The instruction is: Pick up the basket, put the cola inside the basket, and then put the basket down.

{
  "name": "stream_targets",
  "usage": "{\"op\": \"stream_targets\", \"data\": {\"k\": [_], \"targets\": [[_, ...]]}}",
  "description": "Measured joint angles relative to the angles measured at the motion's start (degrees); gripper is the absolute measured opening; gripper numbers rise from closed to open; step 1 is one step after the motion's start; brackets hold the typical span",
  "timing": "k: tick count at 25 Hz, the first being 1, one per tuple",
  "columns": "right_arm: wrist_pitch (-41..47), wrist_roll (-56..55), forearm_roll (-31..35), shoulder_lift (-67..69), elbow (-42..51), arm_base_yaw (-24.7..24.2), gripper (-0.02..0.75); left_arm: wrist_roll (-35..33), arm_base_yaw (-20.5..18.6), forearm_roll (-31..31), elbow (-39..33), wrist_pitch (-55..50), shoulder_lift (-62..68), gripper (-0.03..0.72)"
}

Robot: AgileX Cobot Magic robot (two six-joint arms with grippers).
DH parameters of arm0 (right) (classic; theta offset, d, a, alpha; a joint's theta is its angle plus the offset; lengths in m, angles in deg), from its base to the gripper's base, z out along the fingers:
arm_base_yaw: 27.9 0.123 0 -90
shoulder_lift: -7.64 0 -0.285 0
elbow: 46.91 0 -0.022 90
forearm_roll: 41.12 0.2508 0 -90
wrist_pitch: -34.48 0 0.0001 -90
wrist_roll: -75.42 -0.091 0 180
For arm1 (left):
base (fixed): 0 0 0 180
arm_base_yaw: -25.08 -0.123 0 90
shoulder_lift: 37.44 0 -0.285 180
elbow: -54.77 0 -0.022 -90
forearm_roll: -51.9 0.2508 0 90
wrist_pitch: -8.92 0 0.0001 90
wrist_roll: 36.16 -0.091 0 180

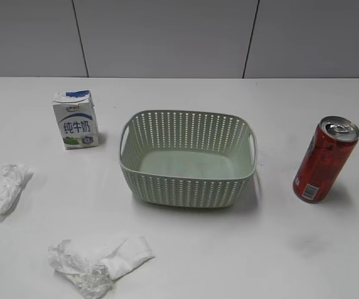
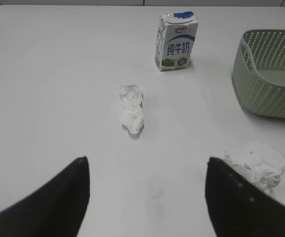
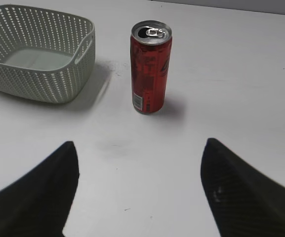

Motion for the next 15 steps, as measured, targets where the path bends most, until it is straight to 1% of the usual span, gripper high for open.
{"op": "stream_targets", "data": {"k": [15], "targets": [[0.0,0.0,0.0,0.0,0.0,0.0,0.585,0.0,0.0,0.2,0.0,0.0,0.0,0.553]]}}
